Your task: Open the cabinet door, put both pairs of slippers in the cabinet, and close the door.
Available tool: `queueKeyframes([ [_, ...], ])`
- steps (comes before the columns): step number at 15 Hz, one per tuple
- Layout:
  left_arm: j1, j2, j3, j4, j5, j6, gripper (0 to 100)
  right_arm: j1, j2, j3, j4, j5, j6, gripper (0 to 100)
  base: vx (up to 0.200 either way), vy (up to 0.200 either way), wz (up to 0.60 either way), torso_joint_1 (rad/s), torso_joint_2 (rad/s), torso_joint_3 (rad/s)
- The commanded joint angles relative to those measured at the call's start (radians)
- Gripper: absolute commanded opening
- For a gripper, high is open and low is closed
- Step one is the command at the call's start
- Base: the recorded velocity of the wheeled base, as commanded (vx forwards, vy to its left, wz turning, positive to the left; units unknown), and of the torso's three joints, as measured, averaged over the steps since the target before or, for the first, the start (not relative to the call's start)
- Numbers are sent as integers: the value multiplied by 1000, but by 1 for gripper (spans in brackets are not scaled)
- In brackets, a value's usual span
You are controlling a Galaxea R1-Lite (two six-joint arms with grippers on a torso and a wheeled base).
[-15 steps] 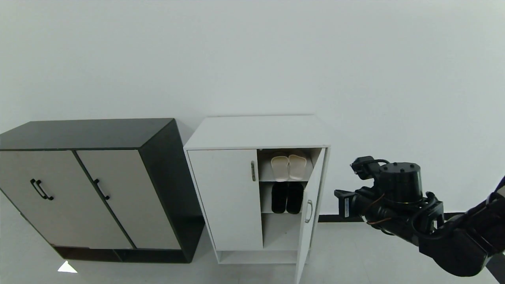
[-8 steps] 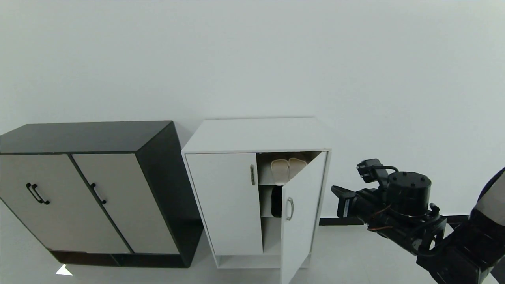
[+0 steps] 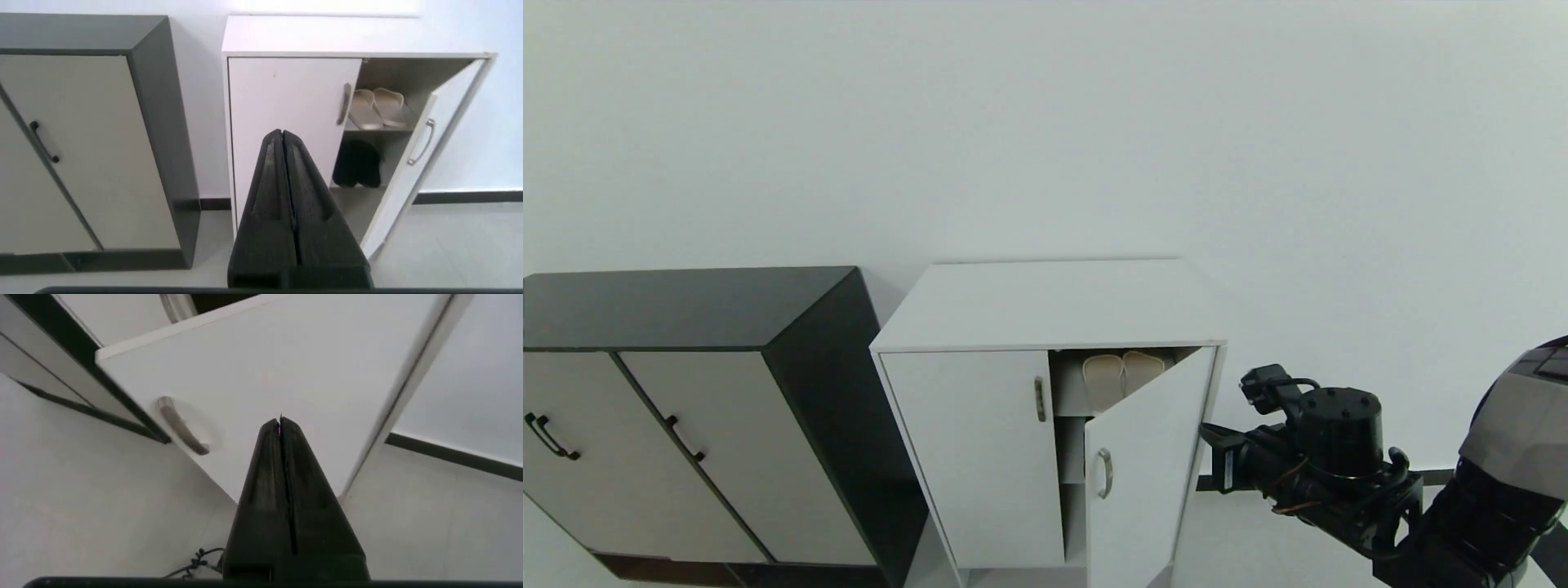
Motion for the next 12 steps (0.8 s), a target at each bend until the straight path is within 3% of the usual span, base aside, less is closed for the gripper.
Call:
queueKeyframes([
  [1,0,1,0,0,0,-2,0,15,14,1,0,2,1,0,0,0,0,0,0,0],
  [9,0,1,0,0,0,0,0,41,156,-123,-12,2,2,0,0,0,0,0,0,0],
  [12,0,1,0,0,0,0,0,39,222,-233,-1,8,1,0,0,0,0,0,0,0],
])
